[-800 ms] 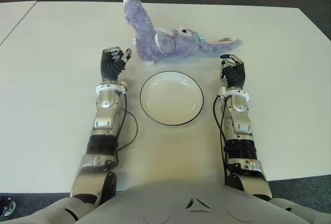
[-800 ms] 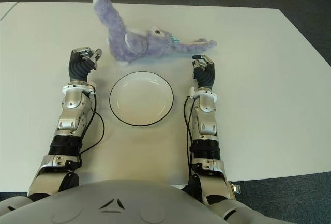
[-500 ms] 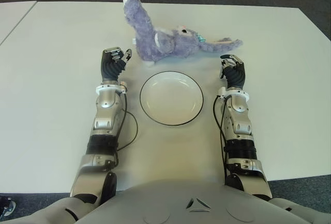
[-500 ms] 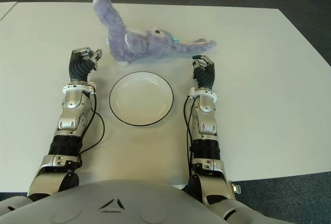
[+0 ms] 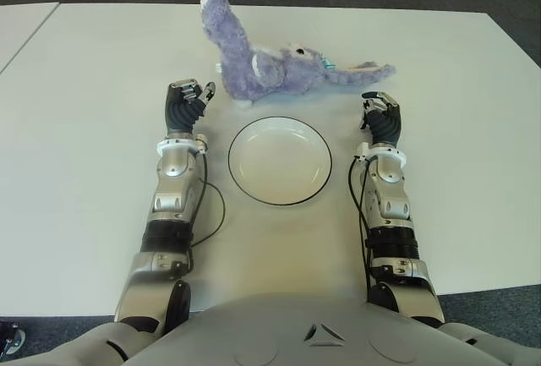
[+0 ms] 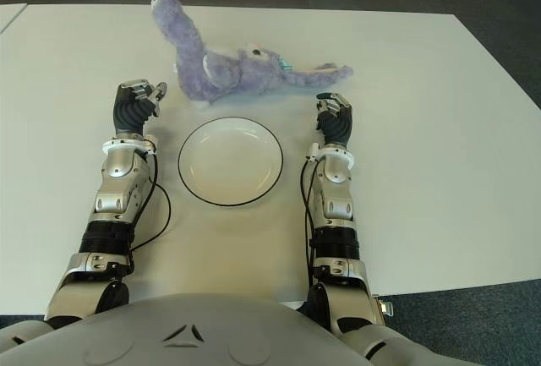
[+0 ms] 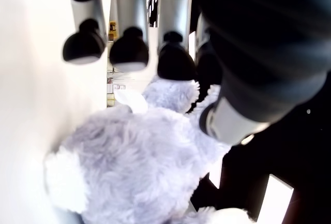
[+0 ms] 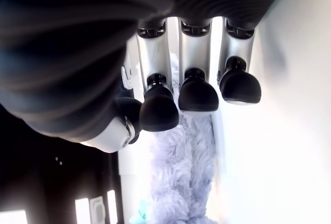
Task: Put the doll into the plate.
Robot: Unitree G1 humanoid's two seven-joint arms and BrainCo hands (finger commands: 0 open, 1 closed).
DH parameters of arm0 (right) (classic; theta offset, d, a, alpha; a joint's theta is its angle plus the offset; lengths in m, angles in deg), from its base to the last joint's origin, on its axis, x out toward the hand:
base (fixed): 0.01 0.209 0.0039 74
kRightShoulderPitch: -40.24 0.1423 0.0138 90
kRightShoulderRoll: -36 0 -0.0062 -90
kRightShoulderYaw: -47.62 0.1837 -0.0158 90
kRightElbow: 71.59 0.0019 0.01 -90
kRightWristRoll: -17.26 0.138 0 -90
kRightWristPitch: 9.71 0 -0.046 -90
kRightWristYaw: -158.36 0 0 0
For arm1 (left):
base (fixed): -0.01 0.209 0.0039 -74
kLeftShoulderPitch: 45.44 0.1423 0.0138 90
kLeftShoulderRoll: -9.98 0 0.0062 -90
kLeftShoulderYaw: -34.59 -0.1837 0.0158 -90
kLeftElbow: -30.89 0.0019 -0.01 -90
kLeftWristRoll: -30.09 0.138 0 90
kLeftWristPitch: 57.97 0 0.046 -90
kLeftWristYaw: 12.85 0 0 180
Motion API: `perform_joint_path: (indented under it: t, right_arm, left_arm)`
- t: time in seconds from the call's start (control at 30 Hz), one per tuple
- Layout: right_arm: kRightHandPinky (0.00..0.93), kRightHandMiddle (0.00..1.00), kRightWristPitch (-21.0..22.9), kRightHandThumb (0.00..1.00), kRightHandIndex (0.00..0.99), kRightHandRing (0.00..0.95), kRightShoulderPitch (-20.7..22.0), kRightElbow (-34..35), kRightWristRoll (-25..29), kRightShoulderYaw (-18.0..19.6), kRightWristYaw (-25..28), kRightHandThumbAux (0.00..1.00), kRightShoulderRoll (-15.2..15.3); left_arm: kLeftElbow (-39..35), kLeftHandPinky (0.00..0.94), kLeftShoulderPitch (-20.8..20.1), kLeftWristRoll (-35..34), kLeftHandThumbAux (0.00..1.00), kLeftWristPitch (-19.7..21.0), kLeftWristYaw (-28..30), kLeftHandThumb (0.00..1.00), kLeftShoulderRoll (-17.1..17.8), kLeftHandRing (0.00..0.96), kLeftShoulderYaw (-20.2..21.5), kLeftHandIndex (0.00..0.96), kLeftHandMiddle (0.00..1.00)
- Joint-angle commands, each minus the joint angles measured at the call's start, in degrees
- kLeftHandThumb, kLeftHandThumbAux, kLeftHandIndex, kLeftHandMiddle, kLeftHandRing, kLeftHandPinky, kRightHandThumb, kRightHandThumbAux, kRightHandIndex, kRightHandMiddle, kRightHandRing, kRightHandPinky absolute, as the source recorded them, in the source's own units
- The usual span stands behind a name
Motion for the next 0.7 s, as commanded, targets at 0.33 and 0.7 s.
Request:
perform_joint_path:
  t: [0.33, 0.7]
  right_arm:
    - [0.801, 0.826, 1.72, 0.712, 0.442, 0.828, -3.06, -1.67, -0.81, -0.41, -1.76, 0.714, -1.94]
    - [0.754, 0.791, 14.83, 0.716, 0.441, 0.79, -4.32, 19.85, -2.27, -2.9, -6.41, 0.714, -5.87]
  left_arm:
    - [4.75, 0.799, 6.4, -0.52, 0.777, 0.39, 1.11, 0.403, -2.18, 0.835, -0.48, 0.763, 0.827]
    - [5.15, 0.817, 6.24, -0.3, 0.777, 0.4, 1.45, 0.407, -2.07, 0.839, -0.72, 0.761, 0.833]
